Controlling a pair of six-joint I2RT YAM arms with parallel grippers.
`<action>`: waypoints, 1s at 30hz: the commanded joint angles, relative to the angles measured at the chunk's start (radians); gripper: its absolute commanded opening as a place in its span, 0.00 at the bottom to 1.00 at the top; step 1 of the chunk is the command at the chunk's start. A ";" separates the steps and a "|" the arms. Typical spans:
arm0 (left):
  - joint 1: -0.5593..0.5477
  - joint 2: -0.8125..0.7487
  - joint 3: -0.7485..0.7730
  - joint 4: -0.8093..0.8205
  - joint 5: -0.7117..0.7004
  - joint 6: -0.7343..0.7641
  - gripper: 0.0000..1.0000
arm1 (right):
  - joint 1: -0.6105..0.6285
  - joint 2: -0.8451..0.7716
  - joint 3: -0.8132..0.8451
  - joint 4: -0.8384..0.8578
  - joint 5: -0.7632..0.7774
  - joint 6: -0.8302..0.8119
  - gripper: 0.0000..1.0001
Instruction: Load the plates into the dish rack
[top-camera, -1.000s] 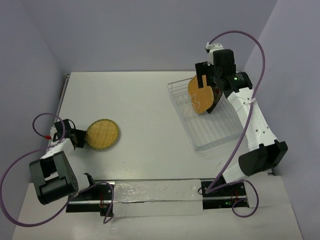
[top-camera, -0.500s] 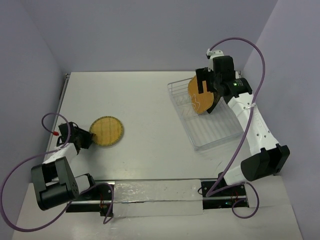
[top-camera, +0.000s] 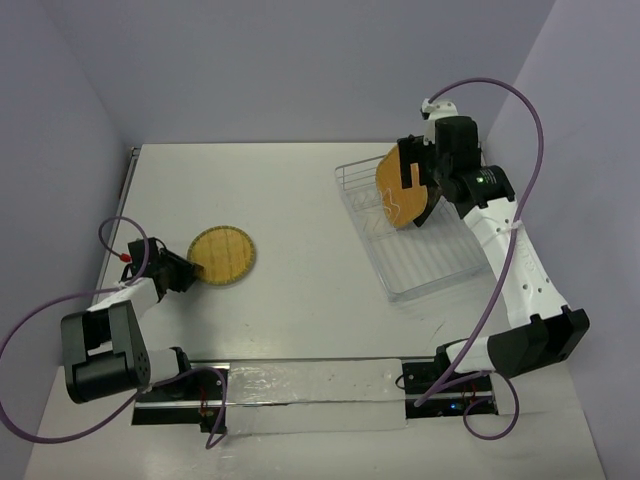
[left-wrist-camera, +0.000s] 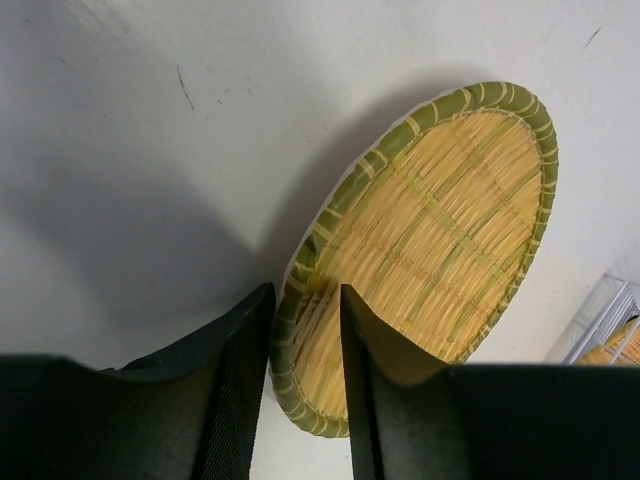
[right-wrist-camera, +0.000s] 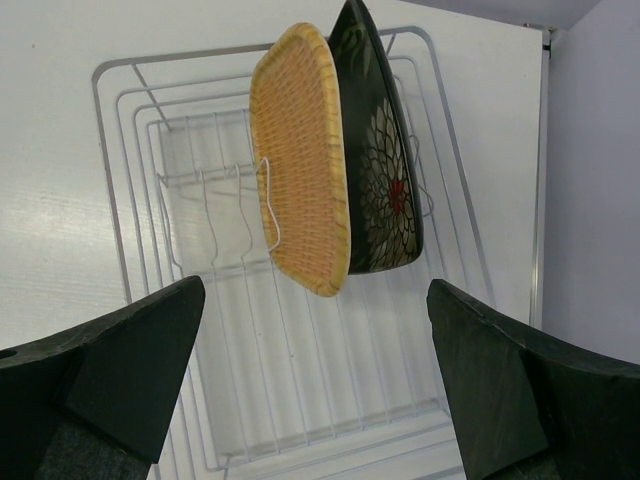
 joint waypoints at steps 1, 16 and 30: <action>-0.013 0.032 -0.038 -0.114 -0.039 0.012 0.37 | -0.007 -0.067 -0.014 0.059 0.016 0.008 1.00; -0.090 -0.396 -0.039 0.037 0.012 0.017 0.00 | -0.003 -0.156 -0.057 0.098 -0.137 -0.003 1.00; -0.147 -0.635 0.004 0.261 0.226 0.032 0.00 | 0.195 -0.245 -0.293 0.274 -0.585 0.006 1.00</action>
